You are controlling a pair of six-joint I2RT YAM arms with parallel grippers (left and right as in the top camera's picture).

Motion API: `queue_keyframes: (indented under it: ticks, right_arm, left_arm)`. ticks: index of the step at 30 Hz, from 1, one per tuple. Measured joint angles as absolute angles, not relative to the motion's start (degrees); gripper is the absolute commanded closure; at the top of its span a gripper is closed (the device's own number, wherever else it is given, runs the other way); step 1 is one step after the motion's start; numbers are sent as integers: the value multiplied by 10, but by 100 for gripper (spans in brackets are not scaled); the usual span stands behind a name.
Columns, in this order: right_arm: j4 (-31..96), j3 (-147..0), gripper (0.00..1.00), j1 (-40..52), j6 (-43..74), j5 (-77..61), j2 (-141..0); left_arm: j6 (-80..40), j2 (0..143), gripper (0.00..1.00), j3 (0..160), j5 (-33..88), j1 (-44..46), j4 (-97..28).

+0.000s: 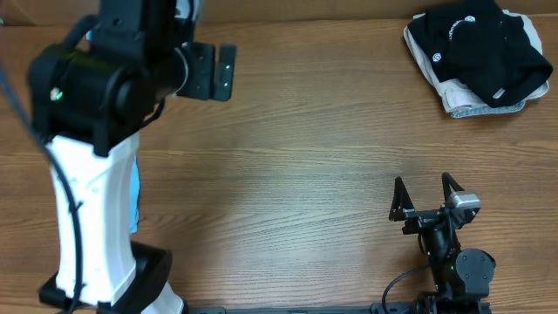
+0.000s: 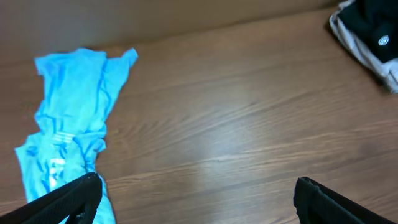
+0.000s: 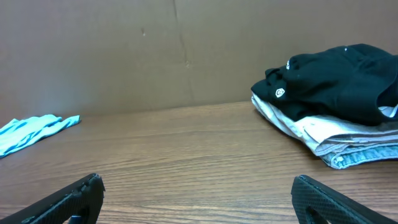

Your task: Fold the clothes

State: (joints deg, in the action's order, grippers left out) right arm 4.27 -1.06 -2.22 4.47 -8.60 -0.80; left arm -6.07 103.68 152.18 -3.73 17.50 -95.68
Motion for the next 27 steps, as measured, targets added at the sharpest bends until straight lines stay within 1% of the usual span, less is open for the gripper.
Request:
queue_keyframes:
  ticks: [3,9,12,16,18,21,24,27]
  right_arm:
    - [43,-11,0,-22,45,-86,-8]
    - [43,-11,0,-22,45,-86,-8]
    - [43,-11,0,-22,45,-86,-8]
    - [43,-11,0,-22,45,-86,-8]
    - [43,-11,0,-22,45,-86,-8]
    - [43,-11,0,-22,45,-86,-8]
    - [43,-11,0,-22,45,-86,-8]
    - [42,-11,0,-22,45,-86,-8]
  left_arm:
    - [-61,1028,0,1520,-39,175,-953]
    - [-75,1023,0,1488,-42,175,-889]
    - [-78,1022,0,1454,-40,175,-829]
    - [-79,1015,0,1373,-11,175,-710]
    - [-80,1008,0,1311,13,175,-637]
    - [-82,983,0,1171,52,175,-495]
    - [-85,950,0,1000,92,175,-338]
    - [-88,919,0,840,121,175,-220]
